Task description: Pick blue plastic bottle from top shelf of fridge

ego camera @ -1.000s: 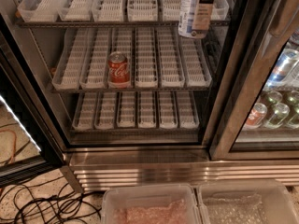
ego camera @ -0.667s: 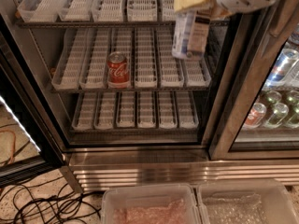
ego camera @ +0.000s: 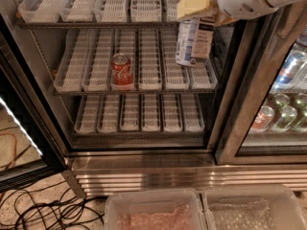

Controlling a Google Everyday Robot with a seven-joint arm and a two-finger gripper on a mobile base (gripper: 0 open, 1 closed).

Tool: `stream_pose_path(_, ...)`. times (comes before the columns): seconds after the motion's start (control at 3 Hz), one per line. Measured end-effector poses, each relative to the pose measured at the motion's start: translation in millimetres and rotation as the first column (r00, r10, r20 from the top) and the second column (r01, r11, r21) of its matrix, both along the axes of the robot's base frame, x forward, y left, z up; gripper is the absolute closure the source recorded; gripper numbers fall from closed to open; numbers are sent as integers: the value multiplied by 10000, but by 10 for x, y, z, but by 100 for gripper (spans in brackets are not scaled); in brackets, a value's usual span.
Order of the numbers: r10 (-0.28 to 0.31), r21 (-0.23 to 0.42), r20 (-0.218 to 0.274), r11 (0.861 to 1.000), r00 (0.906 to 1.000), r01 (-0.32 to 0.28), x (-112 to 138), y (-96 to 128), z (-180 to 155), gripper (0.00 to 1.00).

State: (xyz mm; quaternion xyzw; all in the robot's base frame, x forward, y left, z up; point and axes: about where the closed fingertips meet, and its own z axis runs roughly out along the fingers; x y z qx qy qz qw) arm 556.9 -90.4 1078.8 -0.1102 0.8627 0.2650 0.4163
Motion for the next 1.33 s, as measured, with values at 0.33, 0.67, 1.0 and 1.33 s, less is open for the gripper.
stream_pose_path(0.33,11,132,-179,9999,9998,-8,-84,46,-42,100)
stream_pose_path(0.67,11,132,-180,9999,9998,-9,-84,46,-76,100)
stream_pose_path(1.0,64,243,-461,9997,9989,-53,-220,113,-166,100)
stream_pose_path(1.33,64,244,-461,9997,9989,-53,-220,113,-166,100)
